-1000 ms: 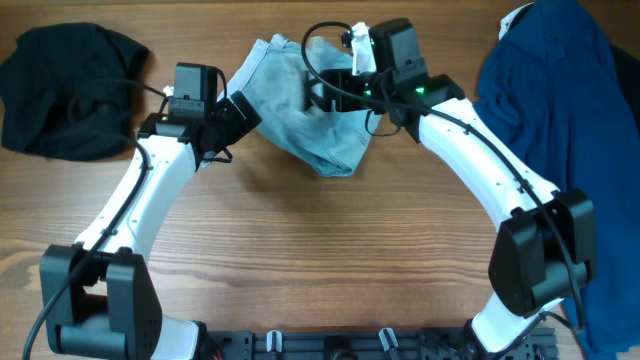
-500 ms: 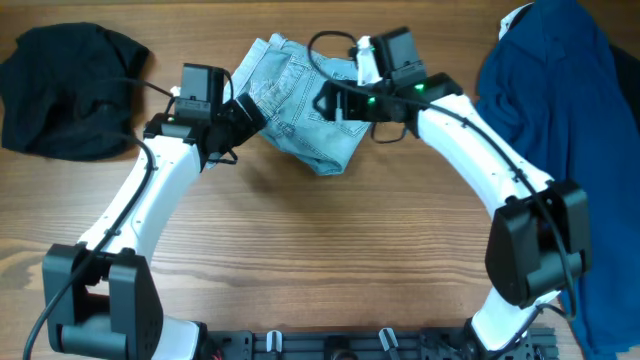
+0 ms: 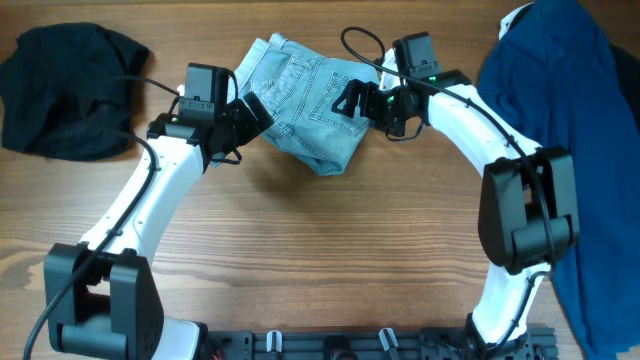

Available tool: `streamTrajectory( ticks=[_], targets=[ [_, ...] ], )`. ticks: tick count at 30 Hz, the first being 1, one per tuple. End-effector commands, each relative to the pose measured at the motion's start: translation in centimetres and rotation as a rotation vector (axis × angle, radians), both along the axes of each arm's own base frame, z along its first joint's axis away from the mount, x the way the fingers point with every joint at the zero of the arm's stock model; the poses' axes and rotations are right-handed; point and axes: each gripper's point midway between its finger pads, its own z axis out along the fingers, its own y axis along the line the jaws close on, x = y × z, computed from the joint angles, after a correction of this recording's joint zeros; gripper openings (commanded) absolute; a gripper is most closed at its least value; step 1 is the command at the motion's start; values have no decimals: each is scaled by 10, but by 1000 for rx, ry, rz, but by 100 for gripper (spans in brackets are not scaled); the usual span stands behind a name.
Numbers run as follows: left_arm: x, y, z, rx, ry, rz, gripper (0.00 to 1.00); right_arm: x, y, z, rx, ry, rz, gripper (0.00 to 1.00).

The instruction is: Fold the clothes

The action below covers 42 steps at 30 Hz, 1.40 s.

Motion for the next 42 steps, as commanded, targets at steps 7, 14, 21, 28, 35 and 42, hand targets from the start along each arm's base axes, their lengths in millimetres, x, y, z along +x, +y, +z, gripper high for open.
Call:
streamTrajectory(
  ticks=[7, 14, 21, 28, 35, 42],
  targets=[
    [4, -23, 15, -65, -62, -82, 100, 2, -52, -27, 52, 132, -85, 100],
    [-10, -104, 11, -93, -94, -274, 100, 9, -110, 11, 51, 55, -90, 100],
    [-30, -150, -35, -36, -22, -381, 99, 5, -101, 98, 121, -161, 66, 100],
    [-30, -139, -46, -16, 16, -369, 100, -4, -114, 169, 4, -284, 69, 100],
    [-28, -138, -45, -8, 6, -372, 100, -16, -114, 172, 0, -259, 75, 100],
    [-15, -134, -41, 28, -54, -345, 100, -24, -128, 176, -13, -258, 67, 100]
  ],
)
